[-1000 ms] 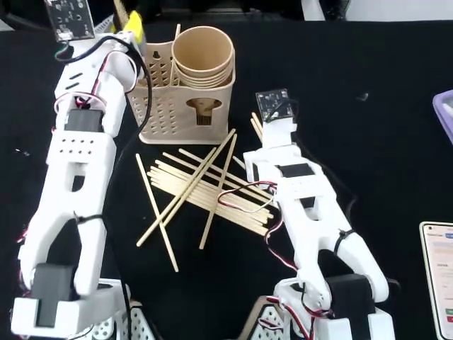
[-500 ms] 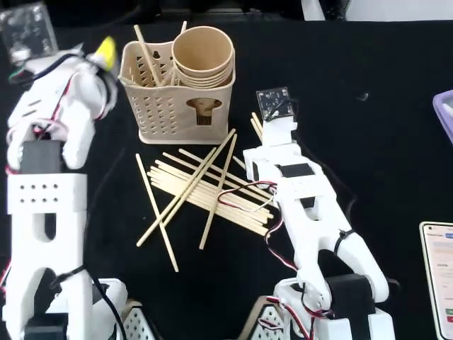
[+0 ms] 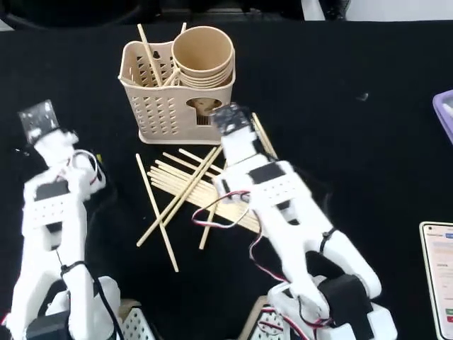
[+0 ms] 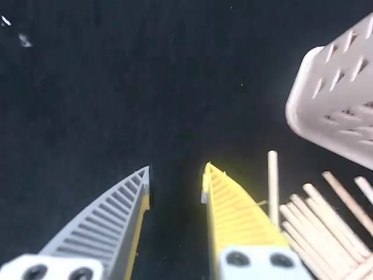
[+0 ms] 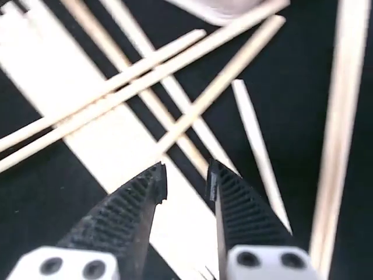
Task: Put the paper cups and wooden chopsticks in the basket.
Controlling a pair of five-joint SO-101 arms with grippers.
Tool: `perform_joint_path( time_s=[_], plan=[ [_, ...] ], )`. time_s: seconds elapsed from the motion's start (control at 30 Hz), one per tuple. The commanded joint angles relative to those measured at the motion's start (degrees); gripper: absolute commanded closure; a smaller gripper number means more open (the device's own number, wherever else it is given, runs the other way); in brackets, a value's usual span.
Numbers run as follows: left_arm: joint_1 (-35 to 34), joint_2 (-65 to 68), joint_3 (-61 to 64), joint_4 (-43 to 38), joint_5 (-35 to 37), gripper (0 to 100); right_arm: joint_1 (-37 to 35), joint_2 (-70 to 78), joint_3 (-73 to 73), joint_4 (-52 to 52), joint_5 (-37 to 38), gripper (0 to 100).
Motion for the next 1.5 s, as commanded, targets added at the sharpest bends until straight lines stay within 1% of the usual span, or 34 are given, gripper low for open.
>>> perform_joint_path(
  time_s=[0.0, 0.07, 0.13, 0.23, 0.3, 0.37, 0.47, 0.53, 0.67, 0.73, 0.8, 0.87, 0.93, 1.0, 1.1, 1.37, 1.43, 1.47],
  plan=[
    [0.6, -1.6, 4.6, -7.6, 0.0, 84, -5.7, -2.3, 0.0, 0.2, 0.4, 82.9],
    [0.7, -1.6, 6.6, -9.5, 0.1, 84, -9.2, -2.2, 0.9, -0.6, 0.4, 79.2],
    [0.7, -1.4, 7.2, -9.7, 0.6, 84, -12.7, -2.2, 2.6, -3.2, 0.6, 77.2],
    [0.2, -1.3, 7.3, -9.7, 4.5, 84, -16.1, -2.2, 5.6, -8.7, 0.6, 78.1],
    [-0.7, -1.3, 7.5, -9.7, 6.2, 84, -15.8, -2.2, 6.9, -11.1, 0.6, 79.6],
    [-1.9, -1.2, 7.5, -9.9, 6.4, 84, -13.0, -2.3, 6.8, -11.0, 0.2, 80.5],
    [-3.6, -1.2, 7.5, -10.0, 6.4, 84, -6.9, -2.8, 5.4, -9.1, 0.5, 80.5],
    [-3.8, -1.2, 7.5, -10.0, 6.4, 84, -3.8, -2.3, 2.3, -5.0, 1.1, 80.5],
    [-3.6, -1.2, 7.5, -10.0, 6.4, 84, 0.9, -2.3, -5.0, 4.7, 6.7, 80.4],
    [-3.6, -1.2, 7.5, -10.0, 6.4, 84, 6.5, -2.3, -8.9, 7.6, 8.1, 80.4],
    [-3.6, -1.2, 7.5, -10.0, 6.4, 84, 13.2, -2.0, -11.1, 6.3, 8.7, 80.4],
    [-3.4, -1.2, 7.5, -10.0, 6.4, 84, 17.2, 0.1, -11.1, 1.8, 8.7, 80.4],
    [-3.0, -1.2, 7.5, -10.0, 6.4, 84, 17.6, 4.8, -11.4, -2.6, 8.9, 80.4],
    [-2.4, -1.2, 7.5, -10.0, 6.4, 84, 17.6, 10.8, -13.0, -6.7, 11.1, 80.4],
    [-2.1, -1.2, 7.6, -10.0, 6.4, 84, 18.6, 20.4, -18.8, -8.3, 11.8, 80.4],
    [-2.2, -1.2, 7.6, -9.9, 6.4, 84, 21.8, 39.0, -37.9, 1.4, 12.2, 80.9],
    [-2.2, -1.2, 7.6, -9.9, 6.4, 84, 22.2, 41.5, -41.3, 5.3, 12.3, 84.7],
    [-2.2, -1.2, 7.6, -9.9, 6.4, 84, 22.1, 42.7, -43.0, 7.2, 12.3, 89.3]
  ],
)
